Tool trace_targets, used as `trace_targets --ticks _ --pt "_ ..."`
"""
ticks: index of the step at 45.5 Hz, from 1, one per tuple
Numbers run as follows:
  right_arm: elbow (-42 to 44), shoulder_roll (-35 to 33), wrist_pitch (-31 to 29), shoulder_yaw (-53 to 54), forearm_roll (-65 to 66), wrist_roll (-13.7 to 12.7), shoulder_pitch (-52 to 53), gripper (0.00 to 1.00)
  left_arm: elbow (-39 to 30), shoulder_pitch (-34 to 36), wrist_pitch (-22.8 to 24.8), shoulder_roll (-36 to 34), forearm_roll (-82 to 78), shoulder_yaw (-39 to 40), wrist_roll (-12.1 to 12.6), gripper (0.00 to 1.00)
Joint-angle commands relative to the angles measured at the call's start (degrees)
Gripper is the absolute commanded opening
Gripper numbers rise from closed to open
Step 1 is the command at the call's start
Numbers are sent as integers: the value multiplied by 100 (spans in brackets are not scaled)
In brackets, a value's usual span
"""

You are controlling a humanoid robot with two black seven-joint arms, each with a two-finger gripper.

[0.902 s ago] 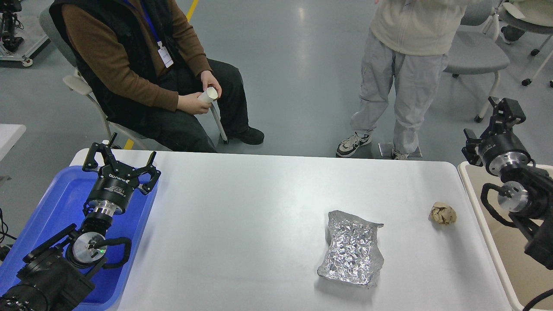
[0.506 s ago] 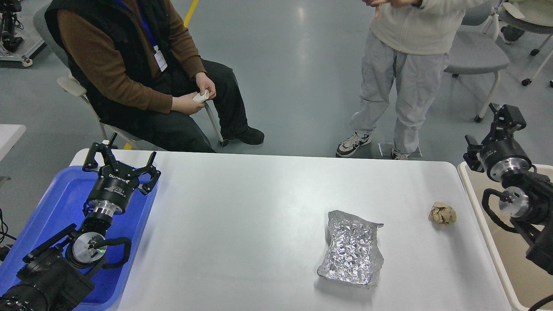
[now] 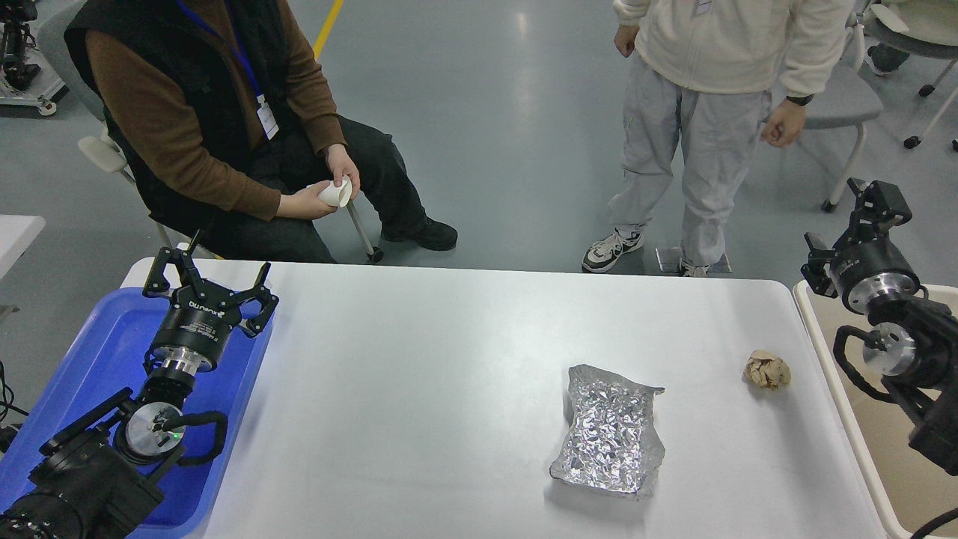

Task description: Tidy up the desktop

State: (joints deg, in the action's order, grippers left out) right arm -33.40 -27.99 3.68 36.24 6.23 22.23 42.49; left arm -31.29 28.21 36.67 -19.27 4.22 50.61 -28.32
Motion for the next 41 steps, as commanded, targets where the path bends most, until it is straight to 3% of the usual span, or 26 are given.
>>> trace_targets --ticks 1,14,25,41 --pt "-8 -75 -8 14 1 0 40 100 0 0 -2 -6 0 2 2 100" --pt "-175 -444 1 -144 27 0 57 100 0 0 -2 -6 0 2 2 100" --pt "-913 -997 27 -460 229 -52 154 100 0 0 -2 -6 0 2 2 100" --pt "-2056 -2017 71 -3236 2997 -88 1208 100 0 0 -2 2 0 2 2 100"
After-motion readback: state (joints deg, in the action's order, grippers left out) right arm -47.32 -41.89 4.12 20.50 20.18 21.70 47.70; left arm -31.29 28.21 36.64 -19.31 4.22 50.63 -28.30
